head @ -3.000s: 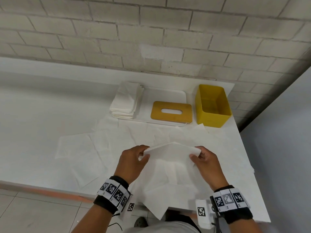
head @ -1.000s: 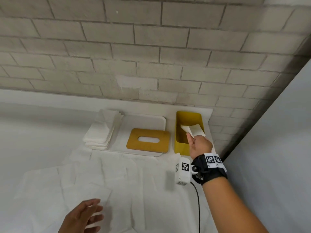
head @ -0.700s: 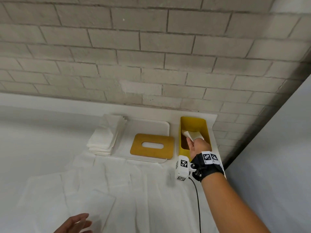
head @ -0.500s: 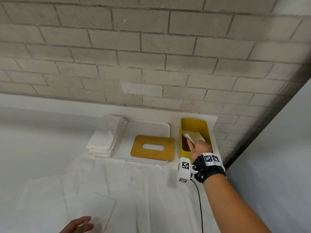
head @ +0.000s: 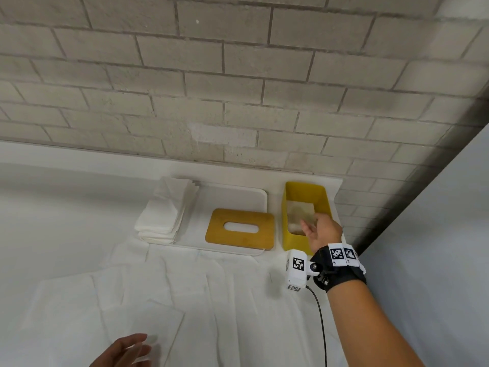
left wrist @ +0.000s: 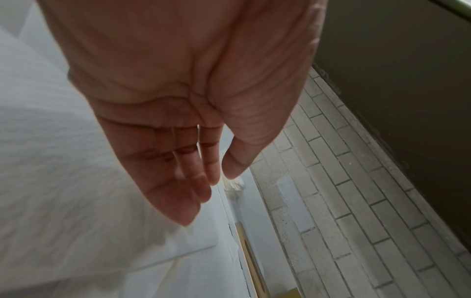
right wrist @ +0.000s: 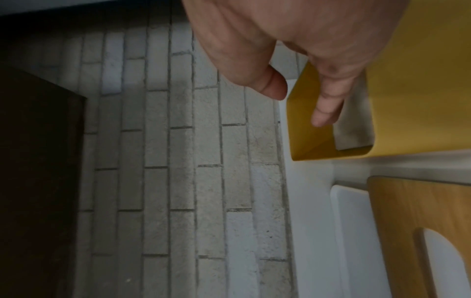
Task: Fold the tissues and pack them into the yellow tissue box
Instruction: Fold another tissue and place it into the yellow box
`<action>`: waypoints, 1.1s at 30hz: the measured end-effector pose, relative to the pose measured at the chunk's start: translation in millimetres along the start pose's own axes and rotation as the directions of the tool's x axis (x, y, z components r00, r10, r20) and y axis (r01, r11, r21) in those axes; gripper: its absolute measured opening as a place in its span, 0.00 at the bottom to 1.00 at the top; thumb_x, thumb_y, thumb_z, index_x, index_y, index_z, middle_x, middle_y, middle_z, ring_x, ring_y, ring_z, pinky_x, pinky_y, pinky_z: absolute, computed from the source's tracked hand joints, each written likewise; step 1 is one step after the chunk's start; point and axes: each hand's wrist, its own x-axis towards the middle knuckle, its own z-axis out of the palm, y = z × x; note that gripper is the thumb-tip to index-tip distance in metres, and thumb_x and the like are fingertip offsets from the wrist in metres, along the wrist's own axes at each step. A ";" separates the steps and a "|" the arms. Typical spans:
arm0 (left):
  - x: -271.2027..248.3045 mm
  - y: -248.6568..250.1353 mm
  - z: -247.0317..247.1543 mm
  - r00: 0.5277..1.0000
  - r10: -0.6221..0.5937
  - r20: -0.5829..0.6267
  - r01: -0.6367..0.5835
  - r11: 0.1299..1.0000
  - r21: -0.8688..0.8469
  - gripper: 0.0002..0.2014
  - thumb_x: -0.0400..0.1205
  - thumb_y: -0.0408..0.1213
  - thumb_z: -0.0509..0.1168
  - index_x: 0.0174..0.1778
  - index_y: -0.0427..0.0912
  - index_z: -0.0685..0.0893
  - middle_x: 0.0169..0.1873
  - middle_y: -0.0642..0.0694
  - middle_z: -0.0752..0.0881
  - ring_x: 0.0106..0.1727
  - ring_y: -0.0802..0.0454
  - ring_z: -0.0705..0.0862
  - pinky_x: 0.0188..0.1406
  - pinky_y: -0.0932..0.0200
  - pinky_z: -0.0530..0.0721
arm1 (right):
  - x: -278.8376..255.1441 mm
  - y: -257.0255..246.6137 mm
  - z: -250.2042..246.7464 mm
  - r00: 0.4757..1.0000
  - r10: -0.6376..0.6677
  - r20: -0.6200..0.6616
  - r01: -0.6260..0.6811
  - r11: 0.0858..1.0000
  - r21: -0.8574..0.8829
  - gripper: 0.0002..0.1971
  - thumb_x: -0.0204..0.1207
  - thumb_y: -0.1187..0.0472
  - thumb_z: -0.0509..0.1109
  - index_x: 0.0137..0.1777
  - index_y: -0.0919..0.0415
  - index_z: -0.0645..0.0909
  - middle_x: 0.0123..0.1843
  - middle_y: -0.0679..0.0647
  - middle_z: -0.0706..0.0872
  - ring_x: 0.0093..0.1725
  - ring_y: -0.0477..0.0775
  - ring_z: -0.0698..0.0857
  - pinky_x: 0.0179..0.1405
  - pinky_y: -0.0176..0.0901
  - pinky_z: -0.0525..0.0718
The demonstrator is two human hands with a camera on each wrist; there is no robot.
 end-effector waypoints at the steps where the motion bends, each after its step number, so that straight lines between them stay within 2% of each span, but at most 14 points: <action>1: -4.3 2.6 3.5 0.999 0.027 -0.027 -0.027 0.999 0.021 0.10 0.87 0.17 0.59 0.54 0.27 0.85 0.46 0.23 0.90 0.42 0.32 0.92 0.31 0.56 0.92 | -3.9 -2.1 -4.9 1.000 -0.024 0.018 0.024 1.000 -0.006 0.18 0.84 0.72 0.66 0.73 0.71 0.75 0.66 0.69 0.82 0.44 0.61 0.87 0.55 0.52 0.92; 3: -9.0 3.1 7.1 0.994 0.072 -0.079 -0.069 0.997 0.033 0.07 0.87 0.23 0.64 0.53 0.31 0.88 0.47 0.27 0.91 0.47 0.30 0.91 0.34 0.51 0.92 | -21.4 -4.1 -15.2 0.993 -0.078 0.087 0.078 0.997 -0.001 0.18 0.84 0.73 0.65 0.73 0.70 0.76 0.63 0.67 0.85 0.43 0.59 0.91 0.48 0.48 0.94; 5: -15.0 8.2 9.9 0.998 0.038 -0.057 -0.037 0.999 0.022 0.07 0.88 0.29 0.66 0.54 0.37 0.90 0.49 0.33 0.92 0.51 0.31 0.91 0.41 0.44 0.91 | -42.7 2.6 -29.0 0.976 -0.143 0.165 0.155 0.986 -0.062 0.13 0.85 0.71 0.64 0.68 0.66 0.79 0.53 0.62 0.88 0.39 0.54 0.92 0.37 0.42 0.92; 8: -23.5 13.1 12.5 0.999 0.040 -0.033 -0.038 0.998 0.041 0.07 0.88 0.31 0.66 0.55 0.41 0.90 0.47 0.38 0.94 0.50 0.35 0.92 0.41 0.44 0.91 | -66.4 29.6 -56.0 0.953 -0.147 0.264 0.235 0.910 -0.342 0.07 0.85 0.69 0.65 0.58 0.61 0.83 0.46 0.60 0.89 0.37 0.55 0.88 0.36 0.44 0.88; 9: -25.4 13.4 13.5 0.998 0.047 -0.035 -0.045 0.997 0.056 0.08 0.88 0.32 0.66 0.54 0.42 0.91 0.46 0.40 0.94 0.50 0.36 0.92 0.41 0.44 0.91 | -69.6 42.5 -65.6 0.945 -0.111 0.309 0.258 0.832 -0.490 0.07 0.85 0.67 0.67 0.58 0.61 0.84 0.47 0.60 0.89 0.40 0.56 0.88 0.40 0.46 0.88; 10: -26.6 13.2 14.1 0.998 0.060 -0.022 -0.058 0.996 0.074 0.08 0.89 0.32 0.66 0.54 0.43 0.91 0.46 0.41 0.94 0.49 0.38 0.93 0.41 0.44 0.91 | -70.4 56.6 -76.5 0.936 -0.069 0.345 0.297 0.683 -0.667 0.08 0.84 0.64 0.69 0.61 0.60 0.84 0.50 0.60 0.90 0.43 0.57 0.88 0.45 0.48 0.87; 11: -27.4 12.2 14.7 0.997 0.072 -0.003 -0.071 0.994 0.088 0.08 0.89 0.32 0.66 0.55 0.44 0.91 0.46 0.41 0.94 0.48 0.39 0.93 0.43 0.43 0.92 | -70.5 70.4 -86.6 0.927 -0.026 0.375 0.345 0.449 -0.824 0.11 0.83 0.60 0.71 0.64 0.58 0.83 0.54 0.58 0.89 0.49 0.57 0.88 0.51 0.48 0.86; 13: -29.6 14.2 16.6 0.996 0.088 0.033 -0.091 0.988 0.123 0.08 0.89 0.33 0.65 0.56 0.45 0.91 0.47 0.43 0.94 0.49 0.41 0.93 0.46 0.42 0.92 | -71.7 94.8 -104.2 0.912 -0.013 0.410 0.410 -0.014 -0.912 0.20 0.81 0.52 0.73 0.72 0.54 0.79 0.63 0.56 0.85 0.63 0.58 0.84 0.63 0.47 0.79; 14: -30.4 15.8 17.9 0.994 0.093 0.047 -0.099 0.984 0.145 0.09 0.89 0.34 0.65 0.56 0.46 0.90 0.48 0.44 0.94 0.49 0.42 0.93 0.47 0.42 0.92 | -75.7 103.7 -109.5 0.906 -0.025 0.422 0.415 -0.130 -0.900 0.24 0.80 0.49 0.73 0.74 0.53 0.76 0.67 0.58 0.82 0.68 0.61 0.80 0.66 0.49 0.78; 19: -25.1 21.0 27.8 0.986 0.107 0.125 -0.131 0.969 0.208 0.09 0.90 0.35 0.65 0.57 0.49 0.90 0.48 0.47 0.95 0.48 0.46 0.94 0.47 0.45 0.93 | -91.4 129.7 -118.5 0.925 -0.082 0.371 0.313 -0.386 -0.868 0.43 0.73 0.35 0.73 0.83 0.51 0.60 0.78 0.59 0.66 0.76 0.64 0.67 0.70 0.56 0.75; 21: -23.0 22.2 31.7 0.980 0.112 0.163 -0.146 0.965 0.217 0.09 0.89 0.35 0.65 0.57 0.49 0.90 0.49 0.48 0.94 0.49 0.46 0.93 0.44 0.49 0.93 | -90.0 131.6 -119.7 0.926 -0.142 0.349 0.266 -0.410 -0.872 0.48 0.69 0.31 0.74 0.83 0.51 0.58 0.79 0.59 0.66 0.76 0.65 0.66 0.70 0.58 0.75; 26: -20.9 23.9 37.4 0.960 0.131 0.247 -0.194 0.949 0.249 0.09 0.89 0.36 0.65 0.57 0.50 0.90 0.48 0.47 0.94 0.50 0.46 0.93 0.41 0.53 0.91 | -89.5 131.6 -118.5 0.932 -0.151 0.328 0.265 -0.331 -0.905 0.47 0.70 0.36 0.77 0.84 0.48 0.57 0.73 0.57 0.77 0.73 0.65 0.75 0.66 0.61 0.74; 30: -22.4 26.6 41.0 0.950 0.135 0.280 -0.212 0.940 0.267 0.09 0.89 0.36 0.66 0.57 0.51 0.90 0.48 0.48 0.94 0.49 0.47 0.93 0.42 0.52 0.93 | -90.2 122.7 -118.3 0.952 -0.160 0.262 0.247 -0.106 -0.963 0.33 0.73 0.44 0.77 0.76 0.47 0.70 0.70 0.52 0.83 0.71 0.62 0.79 0.68 0.59 0.73; 33: -23.1 29.9 42.7 0.946 0.141 0.293 -0.226 0.933 0.279 0.09 0.88 0.36 0.66 0.56 0.52 0.90 0.47 0.50 0.94 0.48 0.48 0.93 0.42 0.52 0.93 | -90.9 113.9 -118.6 0.952 -0.177 0.249 0.248 -0.027 -0.968 0.22 0.75 0.46 0.76 0.68 0.48 0.79 0.61 0.48 0.85 0.65 0.59 0.82 0.66 0.56 0.77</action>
